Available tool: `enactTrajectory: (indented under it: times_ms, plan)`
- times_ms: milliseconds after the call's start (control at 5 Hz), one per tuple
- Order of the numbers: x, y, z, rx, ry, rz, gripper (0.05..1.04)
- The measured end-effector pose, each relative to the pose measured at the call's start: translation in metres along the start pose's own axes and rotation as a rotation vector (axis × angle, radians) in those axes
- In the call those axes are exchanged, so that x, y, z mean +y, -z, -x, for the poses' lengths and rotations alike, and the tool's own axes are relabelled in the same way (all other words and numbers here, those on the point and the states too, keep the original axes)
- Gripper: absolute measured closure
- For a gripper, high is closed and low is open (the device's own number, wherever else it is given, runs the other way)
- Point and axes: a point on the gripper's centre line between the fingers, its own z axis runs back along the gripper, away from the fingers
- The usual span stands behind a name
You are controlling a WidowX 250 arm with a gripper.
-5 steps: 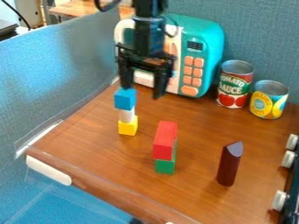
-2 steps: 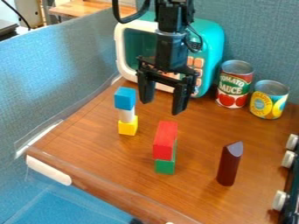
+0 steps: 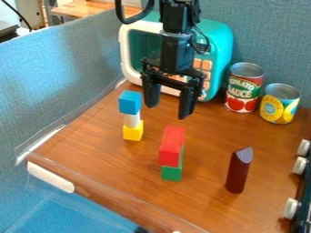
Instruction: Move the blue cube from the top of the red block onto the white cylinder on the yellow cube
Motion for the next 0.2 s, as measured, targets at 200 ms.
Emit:
enactTrajectory:
  times_ms: [200]
  plan:
    - [-0.0001,0.0000,0.0002,0.001,-0.005,0.000,0.083]
